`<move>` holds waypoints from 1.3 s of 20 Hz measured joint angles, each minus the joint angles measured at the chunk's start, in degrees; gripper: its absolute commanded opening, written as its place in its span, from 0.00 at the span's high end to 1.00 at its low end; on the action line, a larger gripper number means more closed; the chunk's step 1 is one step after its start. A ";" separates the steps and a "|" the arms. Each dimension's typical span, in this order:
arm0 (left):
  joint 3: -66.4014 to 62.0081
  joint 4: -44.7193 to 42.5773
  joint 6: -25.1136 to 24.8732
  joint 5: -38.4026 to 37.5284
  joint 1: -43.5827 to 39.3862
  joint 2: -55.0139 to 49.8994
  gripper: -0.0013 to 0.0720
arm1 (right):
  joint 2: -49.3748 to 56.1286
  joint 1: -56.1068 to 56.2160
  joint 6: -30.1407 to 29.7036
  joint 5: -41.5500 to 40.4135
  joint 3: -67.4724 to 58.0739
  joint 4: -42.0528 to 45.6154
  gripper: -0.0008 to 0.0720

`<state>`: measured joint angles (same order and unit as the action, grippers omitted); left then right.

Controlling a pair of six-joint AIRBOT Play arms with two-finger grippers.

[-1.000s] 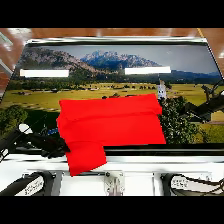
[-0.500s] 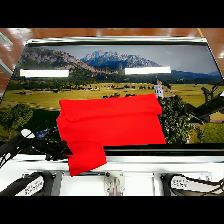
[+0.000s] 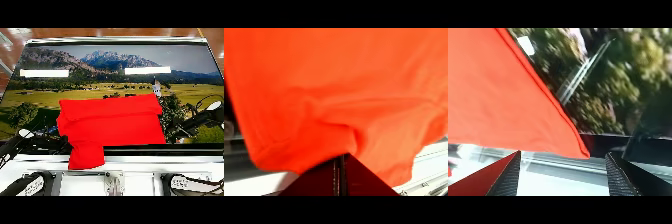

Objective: Fold the shirts.

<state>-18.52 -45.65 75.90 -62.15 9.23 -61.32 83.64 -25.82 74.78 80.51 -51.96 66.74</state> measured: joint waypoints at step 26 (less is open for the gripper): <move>-31.89 1.86 -6.97 12.31 0.04 -4.26 0.92 | 1.09 17.29 0.04 -26.56 -11.47 -12.07 0.91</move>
<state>-50.41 -43.79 68.93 -49.84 9.28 -65.58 84.73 -8.54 74.83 53.95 -63.44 54.68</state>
